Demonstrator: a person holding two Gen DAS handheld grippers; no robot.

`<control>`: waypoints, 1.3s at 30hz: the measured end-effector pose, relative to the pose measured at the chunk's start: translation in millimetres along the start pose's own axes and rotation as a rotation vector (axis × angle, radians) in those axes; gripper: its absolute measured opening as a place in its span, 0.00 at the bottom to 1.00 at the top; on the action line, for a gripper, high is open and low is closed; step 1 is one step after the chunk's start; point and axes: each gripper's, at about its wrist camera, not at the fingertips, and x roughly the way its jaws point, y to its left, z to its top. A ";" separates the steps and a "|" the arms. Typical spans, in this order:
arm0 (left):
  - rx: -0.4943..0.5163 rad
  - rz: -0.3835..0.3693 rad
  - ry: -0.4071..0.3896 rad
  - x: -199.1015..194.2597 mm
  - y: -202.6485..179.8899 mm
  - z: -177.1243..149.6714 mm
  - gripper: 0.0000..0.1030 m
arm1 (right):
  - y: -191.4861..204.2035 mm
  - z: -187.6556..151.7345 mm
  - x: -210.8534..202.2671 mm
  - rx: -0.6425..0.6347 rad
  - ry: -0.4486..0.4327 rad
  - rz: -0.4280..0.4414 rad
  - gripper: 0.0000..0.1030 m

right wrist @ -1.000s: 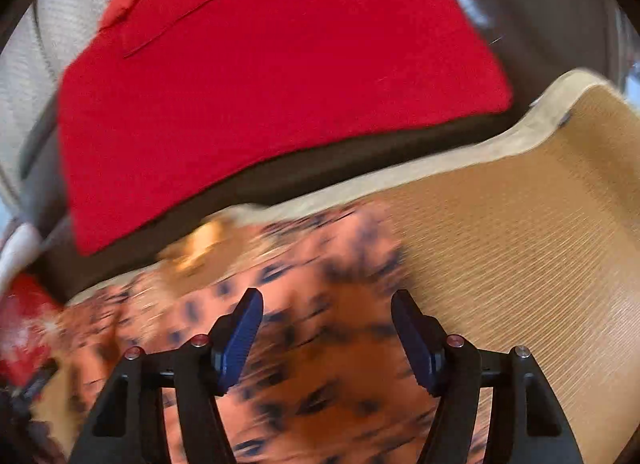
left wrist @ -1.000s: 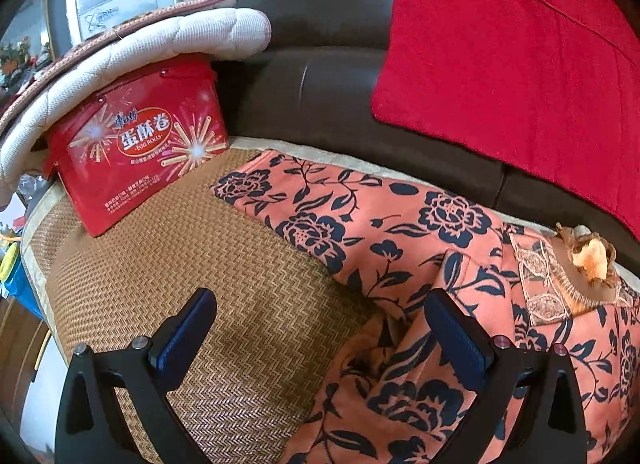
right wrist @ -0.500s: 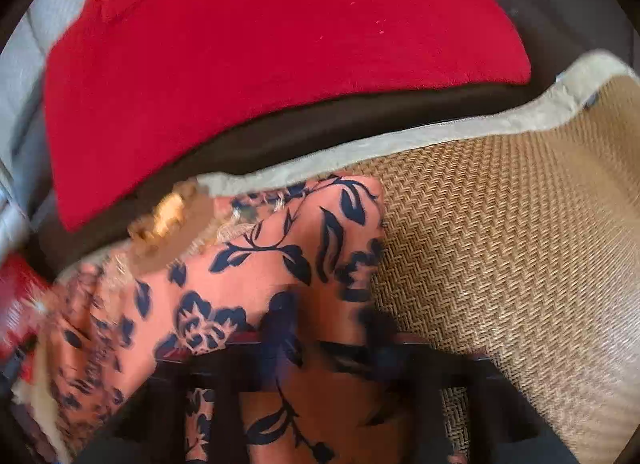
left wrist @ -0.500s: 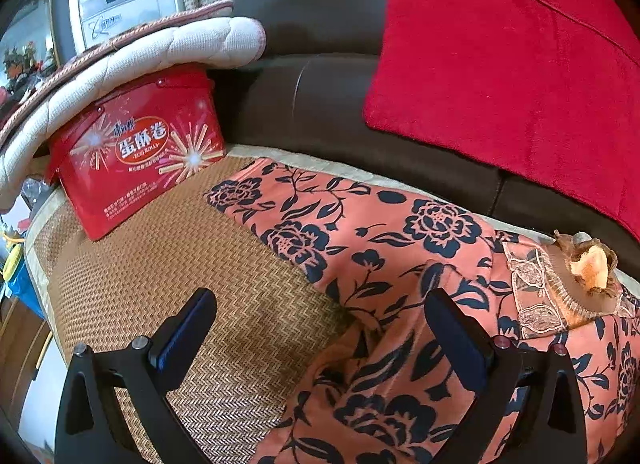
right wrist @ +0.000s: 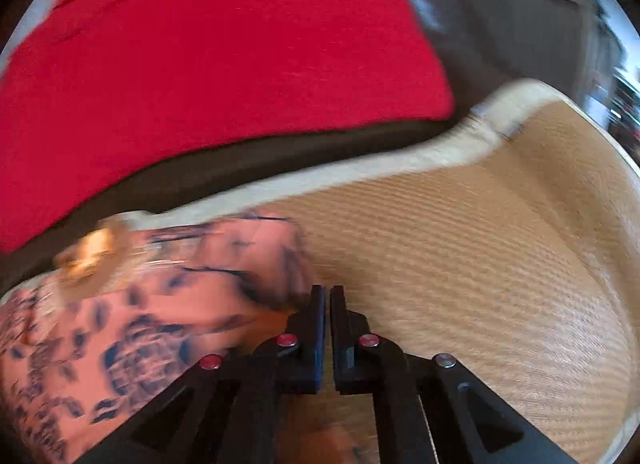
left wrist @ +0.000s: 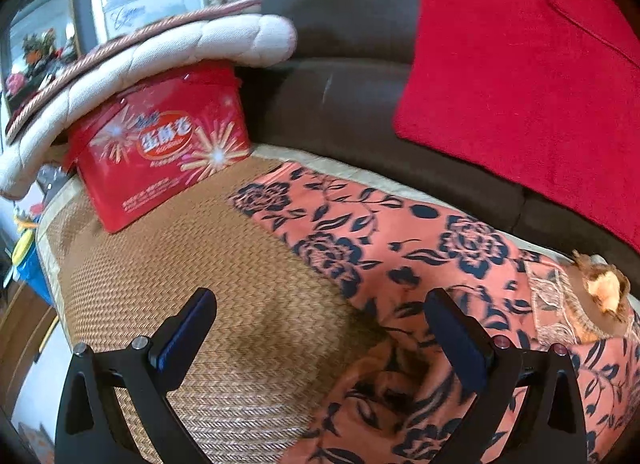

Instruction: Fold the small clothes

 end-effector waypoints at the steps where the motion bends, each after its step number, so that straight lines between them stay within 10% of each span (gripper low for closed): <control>1: -0.016 0.008 0.010 3.1 5.6 1.7 1.00 | -12.1 2.0 -1.7 0.028 0.008 -0.007 0.02; 4: -0.074 0.034 0.030 11.5 25.8 8.1 1.00 | -24.9 8.4 -13.9 0.103 -0.038 0.039 0.03; 8: -0.163 0.072 0.042 19.3 57.0 16.1 1.00 | 13.3 9.6 -47.2 0.063 -0.077 0.381 0.07; 15: -0.295 0.047 0.106 40.1 106.1 21.5 1.00 | 128.1 -44.6 -45.8 -0.149 0.129 0.659 0.07; 23: -0.395 -0.165 0.151 66.9 123.1 27.0 0.98 | 182.9 -91.3 -49.1 -0.339 0.208 0.670 0.07; 30: -0.423 -0.356 0.216 97.0 105.3 33.2 0.69 | 182.3 -95.7 -38.6 -0.332 0.220 0.676 0.05; 39: -0.599 -0.520 0.313 131.8 111.5 31.6 0.69 | 187.2 -96.1 -38.6 -0.347 0.215 0.680 0.05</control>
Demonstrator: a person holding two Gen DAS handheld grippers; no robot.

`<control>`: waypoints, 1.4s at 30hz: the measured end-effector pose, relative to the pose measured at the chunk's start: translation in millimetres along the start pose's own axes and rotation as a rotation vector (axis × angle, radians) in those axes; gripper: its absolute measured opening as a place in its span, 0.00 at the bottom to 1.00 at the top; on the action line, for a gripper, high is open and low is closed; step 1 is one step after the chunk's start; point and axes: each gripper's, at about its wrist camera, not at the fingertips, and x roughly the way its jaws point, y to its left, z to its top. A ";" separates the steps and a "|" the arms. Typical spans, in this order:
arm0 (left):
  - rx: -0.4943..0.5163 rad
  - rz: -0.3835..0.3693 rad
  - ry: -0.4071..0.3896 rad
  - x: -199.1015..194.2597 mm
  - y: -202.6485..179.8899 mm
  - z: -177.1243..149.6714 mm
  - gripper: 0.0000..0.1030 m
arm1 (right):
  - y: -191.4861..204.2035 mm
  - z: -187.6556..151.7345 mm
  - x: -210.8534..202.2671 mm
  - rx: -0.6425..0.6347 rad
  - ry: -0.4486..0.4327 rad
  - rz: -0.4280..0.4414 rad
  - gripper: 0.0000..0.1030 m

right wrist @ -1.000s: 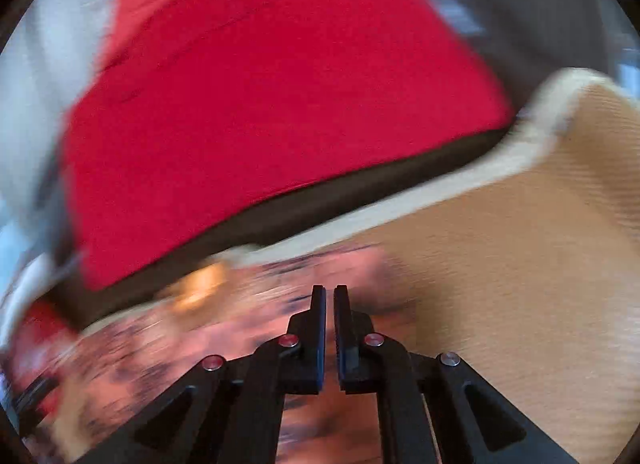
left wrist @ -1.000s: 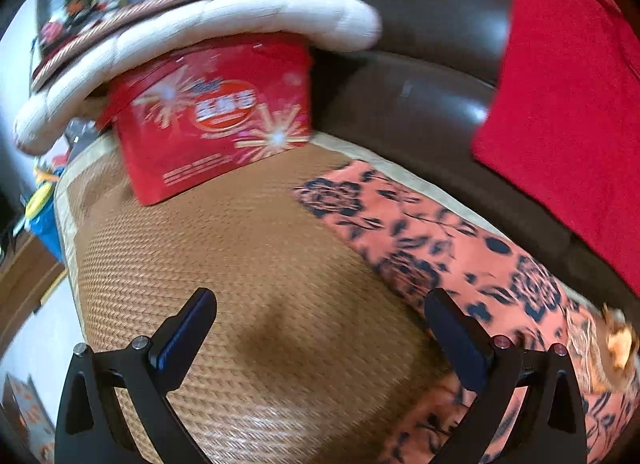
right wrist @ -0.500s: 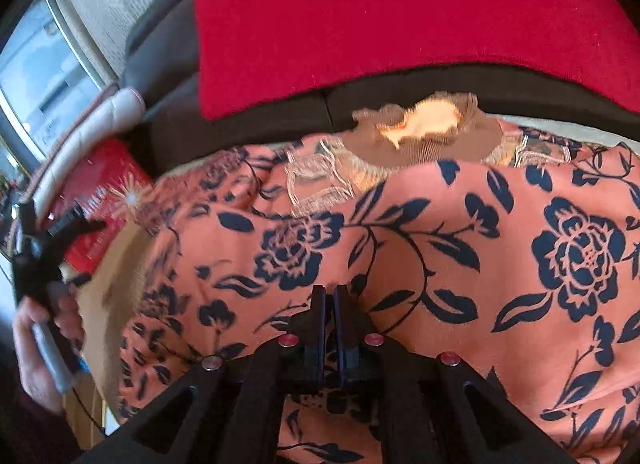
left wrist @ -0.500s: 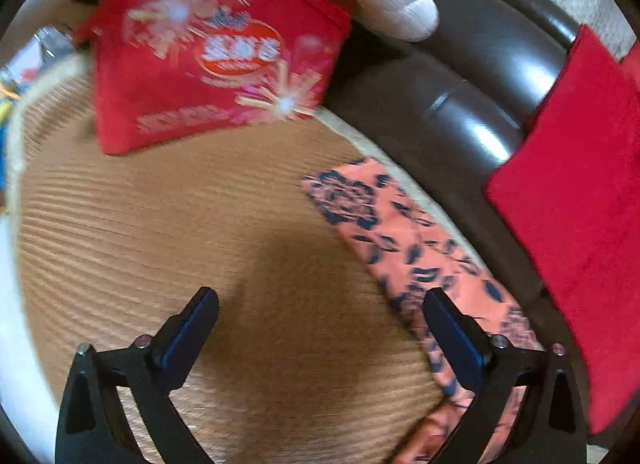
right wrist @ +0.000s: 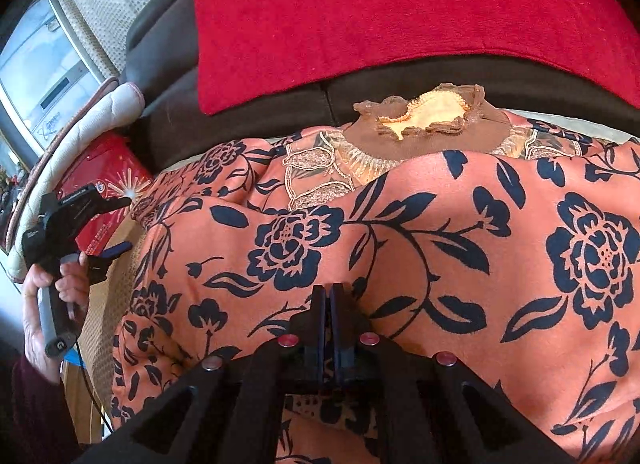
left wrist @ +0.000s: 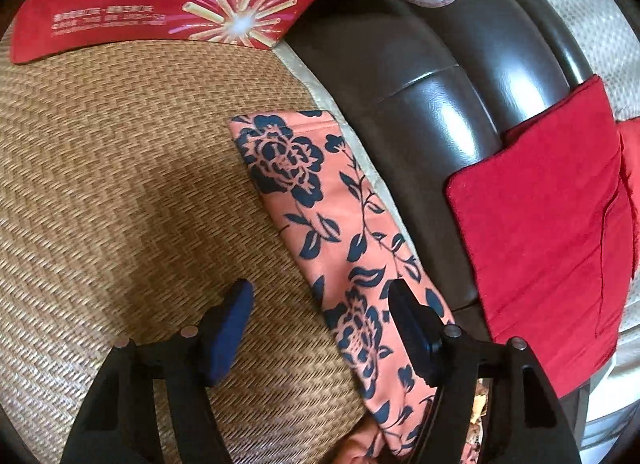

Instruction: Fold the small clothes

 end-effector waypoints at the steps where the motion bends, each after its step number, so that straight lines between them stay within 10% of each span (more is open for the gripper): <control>1: -0.003 -0.008 0.003 1.6 -0.3 1.6 0.69 | 0.0 -0.2 0.4 0.001 0.000 0.000 0.05; 11: -0.042 -0.043 -0.008 23.4 -6.3 24.3 0.64 | 2.4 1.2 4.0 -0.004 0.000 -0.001 0.05; 16: -0.043 -0.031 0.009 42.0 -3.0 37.0 0.18 | 4.5 2.1 7.5 -0.013 0.002 -0.003 0.05; 22: -0.008 -0.026 -0.044 43.8 -6.2 43.2 0.05 | 7.5 5.1 12.9 -0.023 0.007 -0.008 0.05; 42: 0.483 -0.225 -0.632 -198.7 -133.0 -32.3 0.05 | -13.2 -6.0 -28.5 0.044 -0.059 0.013 0.07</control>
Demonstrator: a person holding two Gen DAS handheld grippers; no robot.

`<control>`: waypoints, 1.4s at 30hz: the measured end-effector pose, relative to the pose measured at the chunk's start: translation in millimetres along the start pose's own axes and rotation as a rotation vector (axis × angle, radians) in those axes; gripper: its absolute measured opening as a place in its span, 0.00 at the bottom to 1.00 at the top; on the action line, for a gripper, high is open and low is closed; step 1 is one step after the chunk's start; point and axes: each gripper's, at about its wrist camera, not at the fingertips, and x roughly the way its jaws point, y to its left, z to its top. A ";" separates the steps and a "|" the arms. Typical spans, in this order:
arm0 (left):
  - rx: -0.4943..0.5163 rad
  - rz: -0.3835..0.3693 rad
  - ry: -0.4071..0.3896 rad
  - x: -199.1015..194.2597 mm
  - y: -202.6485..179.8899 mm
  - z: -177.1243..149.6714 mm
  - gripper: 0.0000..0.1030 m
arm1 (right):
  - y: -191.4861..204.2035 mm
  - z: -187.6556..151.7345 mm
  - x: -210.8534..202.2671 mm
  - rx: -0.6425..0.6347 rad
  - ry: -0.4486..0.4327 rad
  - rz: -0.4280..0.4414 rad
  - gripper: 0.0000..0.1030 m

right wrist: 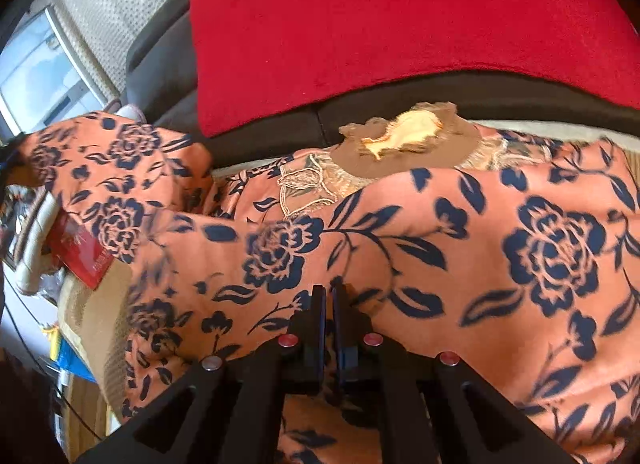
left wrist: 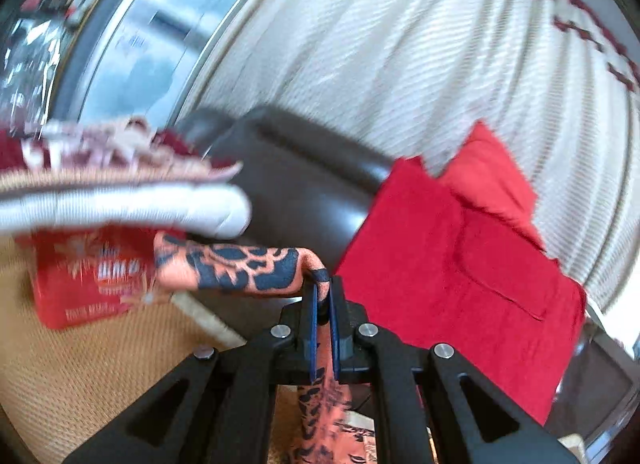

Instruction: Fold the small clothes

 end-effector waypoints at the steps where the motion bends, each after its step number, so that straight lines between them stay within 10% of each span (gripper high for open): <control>1: 0.026 -0.018 -0.013 -8.2 -9.9 1.1 0.05 | -3.4 -1.0 -6.1 0.009 -0.008 0.002 0.07; 11: 0.319 -0.271 0.132 -21.1 -146.6 -62.4 0.05 | -55.0 11.7 -71.5 0.127 -0.179 -0.026 0.07; 15: 0.539 -0.387 0.378 3.7 -221.7 -158.0 0.05 | -96.1 16.8 -102.9 0.243 -0.282 -0.077 0.07; 20: 0.918 -0.297 0.694 32.6 -251.5 -285.9 0.16 | -145.9 19.1 -132.3 0.419 -0.360 -0.085 0.08; 23: 0.805 -0.338 0.677 27.4 -232.8 -254.8 0.20 | -154.5 17.8 -139.6 0.456 -0.369 -0.057 0.08; 25: 0.641 -0.377 0.597 20.7 -212.7 -210.3 0.60 | -151.3 20.3 -145.1 0.427 -0.363 -0.041 0.08; 27: 0.499 -0.383 0.481 14.5 -188.0 -169.1 0.76 | -143.0 23.7 -144.1 0.401 -0.360 -0.031 0.08; 32: 0.381 -0.236 0.467 34.6 -127.0 -133.1 0.76 | -105.0 26.8 -135.2 0.304 -0.321 0.020 0.08; 38: 0.392 0.116 0.724 93.5 -65.7 -187.3 0.76 | -33.0 37.4 -108.9 0.132 -0.235 0.190 0.08; 42: 0.372 0.190 0.754 96.1 -42.6 -197.5 0.73 | 17.4 40.8 -56.9 0.056 -0.099 0.250 0.08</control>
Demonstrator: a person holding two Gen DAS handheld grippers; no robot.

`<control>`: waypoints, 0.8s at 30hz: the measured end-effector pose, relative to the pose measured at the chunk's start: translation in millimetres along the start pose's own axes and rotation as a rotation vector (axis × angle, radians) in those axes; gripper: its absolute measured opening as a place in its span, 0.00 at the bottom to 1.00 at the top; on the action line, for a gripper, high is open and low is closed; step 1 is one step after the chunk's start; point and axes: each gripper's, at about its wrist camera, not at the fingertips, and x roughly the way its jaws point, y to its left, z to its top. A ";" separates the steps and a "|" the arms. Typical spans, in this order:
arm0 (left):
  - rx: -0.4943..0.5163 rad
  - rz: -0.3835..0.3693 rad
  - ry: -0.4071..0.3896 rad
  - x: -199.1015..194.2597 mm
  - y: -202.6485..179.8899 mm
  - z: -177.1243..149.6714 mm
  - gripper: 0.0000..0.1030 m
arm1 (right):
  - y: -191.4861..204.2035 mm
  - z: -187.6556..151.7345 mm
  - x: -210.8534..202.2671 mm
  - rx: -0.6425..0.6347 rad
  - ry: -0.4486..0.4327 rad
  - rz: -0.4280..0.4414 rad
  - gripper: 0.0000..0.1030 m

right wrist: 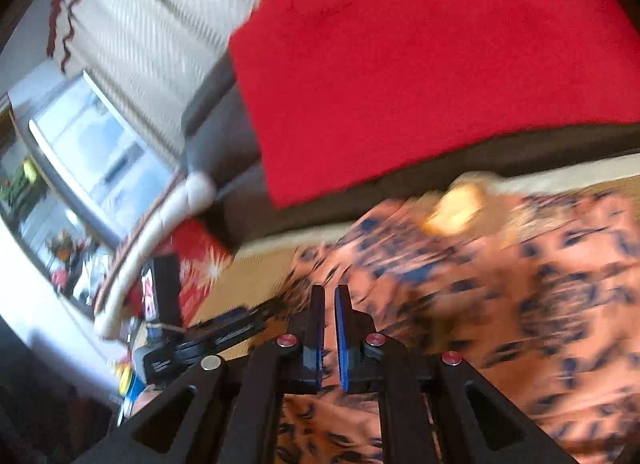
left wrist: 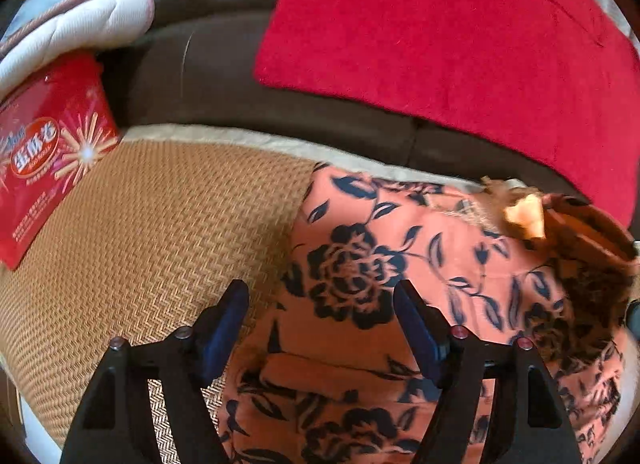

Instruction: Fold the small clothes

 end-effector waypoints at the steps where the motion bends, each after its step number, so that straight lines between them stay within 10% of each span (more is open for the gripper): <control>1: 0.011 0.012 0.012 3.6 -1.8 -1.1 0.73 | 2.7 -0.2 13.0 -0.003 0.025 -0.001 0.08; 5: 0.048 0.071 0.095 32.2 -10.9 -8.6 0.74 | -13.2 0.2 63.7 0.083 0.090 -0.128 0.08; 12: 0.010 0.092 0.120 32.7 -1.5 -2.2 0.73 | -95.7 -2.3 -63.9 0.394 -0.435 -0.513 0.08; 22: 0.112 -0.019 -0.060 -17.5 -40.2 -0.6 0.73 | -125.5 2.6 -110.8 0.407 -0.440 -0.295 0.13; 24: 0.157 -0.031 -0.043 -10.0 -55.9 -5.5 0.74 | -127.4 6.2 -96.2 0.403 -0.385 -0.270 0.60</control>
